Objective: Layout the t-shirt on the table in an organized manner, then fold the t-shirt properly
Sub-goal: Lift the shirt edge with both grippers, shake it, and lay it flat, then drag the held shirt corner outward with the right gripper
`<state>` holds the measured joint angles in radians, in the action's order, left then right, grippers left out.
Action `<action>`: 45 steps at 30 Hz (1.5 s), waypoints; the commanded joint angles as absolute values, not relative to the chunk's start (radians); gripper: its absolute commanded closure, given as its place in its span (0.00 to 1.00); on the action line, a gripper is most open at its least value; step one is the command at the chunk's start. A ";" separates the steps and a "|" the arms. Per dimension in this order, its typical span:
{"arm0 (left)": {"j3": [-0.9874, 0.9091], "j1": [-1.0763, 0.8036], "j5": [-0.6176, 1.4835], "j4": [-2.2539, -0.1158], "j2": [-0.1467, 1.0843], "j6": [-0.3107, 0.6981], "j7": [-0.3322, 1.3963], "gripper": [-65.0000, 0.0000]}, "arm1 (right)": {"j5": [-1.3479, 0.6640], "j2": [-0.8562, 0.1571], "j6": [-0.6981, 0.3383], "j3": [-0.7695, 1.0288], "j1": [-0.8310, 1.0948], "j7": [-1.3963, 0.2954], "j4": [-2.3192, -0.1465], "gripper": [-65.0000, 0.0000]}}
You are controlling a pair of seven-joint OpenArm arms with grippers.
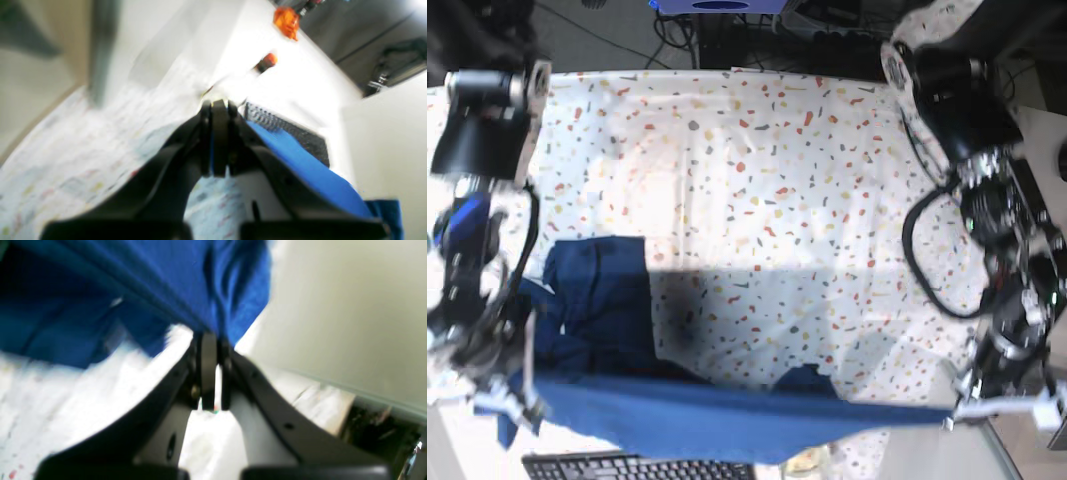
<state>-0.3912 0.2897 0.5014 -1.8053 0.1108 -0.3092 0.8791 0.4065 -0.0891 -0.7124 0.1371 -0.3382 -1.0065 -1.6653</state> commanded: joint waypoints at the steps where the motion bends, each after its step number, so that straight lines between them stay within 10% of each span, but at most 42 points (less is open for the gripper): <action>1: -0.401 0.252 0.486 -1.851 0.136 -0.305 0.829 1.00 | 0.441 -0.101 -0.698 0.145 -0.325 -1.015 -1.707 1.00; 20: -0.403 -0.453 0.479 -1.670 0.202 -0.305 0.403 1.00 | 0.444 0.054 -0.698 0.145 0.153 -0.797 -1.613 1.00; 28: -0.403 -0.460 0.479 -1.662 0.200 -0.305 0.401 1.00 | 0.475 0.061 -0.698 -0.025 0.022 -0.897 -1.707 1.00; 39: -0.401 -0.460 0.479 -1.656 0.186 -0.305 0.406 1.00 | 0.490 0.113 -0.698 -0.188 -0.429 -0.765 -0.993 0.99; 45: -0.401 -0.464 0.479 -1.632 0.186 -0.305 0.406 1.00 | 0.496 0.070 -0.698 -0.102 -0.355 -0.797 -1.237 0.56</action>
